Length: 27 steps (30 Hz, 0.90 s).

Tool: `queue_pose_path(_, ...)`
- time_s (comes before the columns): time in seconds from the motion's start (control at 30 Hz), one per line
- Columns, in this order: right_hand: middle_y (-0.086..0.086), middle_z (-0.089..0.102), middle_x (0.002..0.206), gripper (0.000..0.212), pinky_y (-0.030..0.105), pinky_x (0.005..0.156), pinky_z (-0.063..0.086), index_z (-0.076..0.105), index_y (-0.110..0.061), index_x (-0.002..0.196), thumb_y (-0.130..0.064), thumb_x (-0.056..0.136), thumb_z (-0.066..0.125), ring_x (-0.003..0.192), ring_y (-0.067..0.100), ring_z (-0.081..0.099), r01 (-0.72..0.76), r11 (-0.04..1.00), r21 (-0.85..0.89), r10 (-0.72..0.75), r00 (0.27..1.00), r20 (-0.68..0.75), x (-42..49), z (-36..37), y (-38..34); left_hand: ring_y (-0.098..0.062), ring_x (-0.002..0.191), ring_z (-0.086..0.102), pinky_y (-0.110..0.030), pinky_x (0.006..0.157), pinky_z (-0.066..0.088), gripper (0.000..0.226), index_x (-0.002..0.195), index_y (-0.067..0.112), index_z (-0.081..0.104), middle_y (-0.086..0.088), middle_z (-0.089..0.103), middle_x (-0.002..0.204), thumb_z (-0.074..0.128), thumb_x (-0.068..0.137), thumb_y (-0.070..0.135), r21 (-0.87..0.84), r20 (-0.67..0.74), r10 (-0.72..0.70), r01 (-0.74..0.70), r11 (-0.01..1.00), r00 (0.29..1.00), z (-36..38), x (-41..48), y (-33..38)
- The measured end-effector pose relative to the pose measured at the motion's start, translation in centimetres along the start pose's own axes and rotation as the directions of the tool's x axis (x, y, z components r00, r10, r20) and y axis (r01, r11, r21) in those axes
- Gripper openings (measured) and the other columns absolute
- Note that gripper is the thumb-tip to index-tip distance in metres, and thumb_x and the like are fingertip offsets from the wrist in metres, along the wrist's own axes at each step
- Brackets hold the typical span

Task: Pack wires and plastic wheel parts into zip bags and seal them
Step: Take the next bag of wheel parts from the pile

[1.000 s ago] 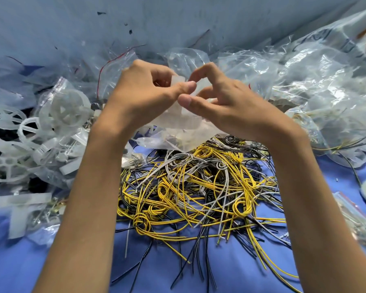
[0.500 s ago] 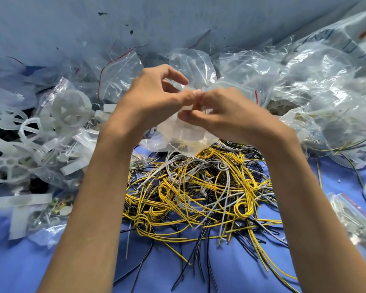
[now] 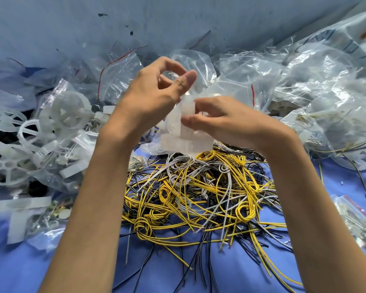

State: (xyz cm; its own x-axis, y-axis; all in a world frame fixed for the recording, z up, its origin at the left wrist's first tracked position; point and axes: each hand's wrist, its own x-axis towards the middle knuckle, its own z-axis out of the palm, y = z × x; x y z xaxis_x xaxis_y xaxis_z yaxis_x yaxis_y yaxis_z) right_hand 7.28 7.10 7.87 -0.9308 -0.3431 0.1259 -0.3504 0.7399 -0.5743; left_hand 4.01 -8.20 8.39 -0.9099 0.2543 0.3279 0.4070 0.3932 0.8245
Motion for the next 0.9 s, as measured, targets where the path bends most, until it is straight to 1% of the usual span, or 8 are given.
queue_pose_path(0.17,-0.002,0.065,0.112,0.040,0.045,0.096,0.045,0.063,-0.015,0.108,-0.047,0.084,0.062,0.104,0.015,0.060,0.028,0.999,-0.045,-0.017,0.972,0.236,-1.1,-0.5,-0.7,0.005,0.089,0.062,-0.017,0.080,0.049,0.019,0.091,0.031,0.069,0.007,0.070,0.093,0.052,0.090,0.039,-0.086,0.195,0.071,-0.055,0.995,0.978,0.4,-0.4,0.7)
queue_pose_path(0.37,-0.004,0.066,0.092,0.022,0.040,0.093,0.046,0.067,-0.022,0.084,-0.044,0.083,0.063,0.095,0.012,0.059,0.073,0.997,-0.033,-0.060,0.952,0.299,-1.3,-0.5,-1.3,-0.005,0.084,0.062,-0.017,0.073,0.049,0.019,0.085,0.019,0.075,-0.006,0.073,0.097,0.059,0.091,0.028,0.036,0.276,0.042,-0.054,0.998,0.960,1.0,-0.7,1.0)
queue_pose_path(0.53,-0.033,0.056,0.063,0.022,0.006,0.061,0.035,0.059,-0.042,0.067,-0.038,0.088,0.062,0.063,-0.009,0.053,0.081,0.996,0.045,-0.091,0.952,0.291,-1.9,-1.4,-1.1,-0.025,0.092,0.062,-0.034,0.083,0.050,0.024,0.105,0.011,0.071,-0.014,0.069,0.102,0.060,0.091,0.026,0.275,0.171,0.010,-0.058,0.960,0.985,1.1,0.1,0.0)
queue_pose_path(0.6,-0.016,0.069,0.088,0.009,0.022,0.079,0.047,0.066,-0.031,0.098,-0.032,0.091,0.061,0.083,0.006,0.063,0.078,0.983,0.166,-0.120,0.956,0.267,-2.1,-1.7,-0.9,-0.016,0.091,0.057,-0.024,0.083,0.044,0.031,0.115,0.014,0.065,-0.007,0.067,0.108,0.066,0.085,0.024,0.322,0.143,-0.007,-0.040,0.946,0.990,1.1,0.3,-0.5)
queue_pose_path(0.63,0.003,0.069,0.101,0.025,0.041,0.089,0.046,0.064,-0.019,0.108,-0.034,0.090,0.060,0.095,0.024,0.063,0.070,0.980,0.186,-0.113,0.966,0.234,-2.2,-1.9,-0.8,-0.013,0.090,0.057,-0.023,0.081,0.042,0.039,0.117,0.017,0.063,-0.003,0.065,0.108,0.069,0.079,0.024,0.324,0.147,-0.015,-0.033,0.945,0.989,1.1,0.3,-0.6)
queue_pose_path(0.7,0.022,0.062,0.113,0.040,0.051,0.093,0.043,0.060,-0.006,0.111,-0.038,0.087,0.060,0.101,0.037,0.059,0.046,0.961,0.274,-0.100,0.977,0.187,-2.3,-2.0,-0.5,-0.010,0.090,0.058,-0.022,0.080,0.044,0.049,0.119,0.020,0.061,0.003,0.064,0.107,0.070,0.071,0.024,0.311,0.186,-0.019,-0.041,0.950,0.982,1.0,0.1,-0.6)
queue_pose_path(0.8,0.001,0.069,0.099,0.027,0.018,0.072,0.051,0.064,-0.012,0.106,-0.029,0.090,0.051,0.086,0.014,0.064,-0.039,0.887,0.459,-0.017,0.993,0.118,-2.2,-2.3,0.9,-0.012,0.103,0.057,-0.031,0.091,0.048,0.054,0.126,0.017,0.056,0.005,0.060,0.108,0.074,0.075,0.024,0.270,0.300,0.001,-0.085,0.959,0.954,1.1,0.0,-0.5)
queue_pose_path(0.9,0.003,0.063,0.101,0.032,0.015,0.064,0.050,0.055,-0.003,0.117,-0.025,0.096,0.047,0.082,0.011,0.060,-0.088,0.843,0.530,0.039,0.994,0.103,-2.0,-2.5,1.7,-0.009,0.102,0.055,-0.030,0.091,0.048,0.070,0.131,0.022,0.050,0.009,0.055,0.107,0.075,0.068,0.040,0.280,0.372,-0.019,-0.093,0.955,0.928,1.1,-0.1,-0.6)
